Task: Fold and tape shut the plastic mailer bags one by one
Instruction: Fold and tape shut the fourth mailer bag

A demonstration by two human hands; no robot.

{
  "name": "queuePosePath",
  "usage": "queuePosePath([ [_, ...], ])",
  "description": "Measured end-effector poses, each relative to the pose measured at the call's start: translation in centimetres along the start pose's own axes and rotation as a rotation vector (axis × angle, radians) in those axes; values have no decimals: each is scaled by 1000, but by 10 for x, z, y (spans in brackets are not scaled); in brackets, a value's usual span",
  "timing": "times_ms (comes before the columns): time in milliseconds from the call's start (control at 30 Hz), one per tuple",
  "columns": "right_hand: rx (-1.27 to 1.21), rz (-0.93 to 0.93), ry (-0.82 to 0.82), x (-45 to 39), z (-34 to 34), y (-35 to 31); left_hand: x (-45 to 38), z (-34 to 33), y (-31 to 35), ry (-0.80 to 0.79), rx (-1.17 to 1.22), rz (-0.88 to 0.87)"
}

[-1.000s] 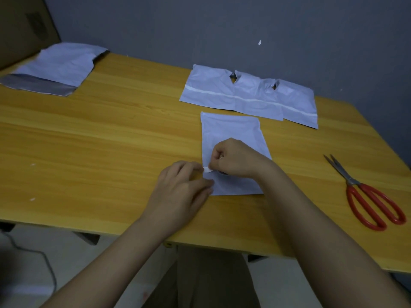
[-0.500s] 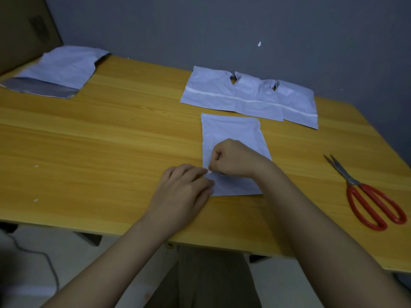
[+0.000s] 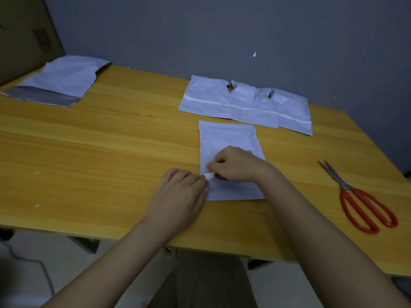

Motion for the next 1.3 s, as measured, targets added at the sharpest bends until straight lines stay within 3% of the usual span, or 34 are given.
queuePosePath([
  [267, -44, 19, 188, 10, -6, 10, -2, 0, 2, 5, -11, 10],
  [367, -210, 33, 315, 14, -4, 19, -1, -2, 2, -11, -12, 23],
  [633, -685, 157, 436, 18, -10, 29, -3, -4, 2, 5, -15, 40],
  [1000, -670, 241, 461, 14, -13, 32, -1, -4, 4, -7, -19, 47],
  [1300, -777, 192, 425, 9, -13, 42, -23, -1, -1, 36, 46, 181],
])
Point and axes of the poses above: each hand's wrist, its own x-axis away from the middle knuckle, its own z-axis out of the back of the hand, y = z × x, the point moved 5 cm from there along -x, towards the middle knuckle, and after that the axes turned 6 degrees about z, right-handed, at the moved point
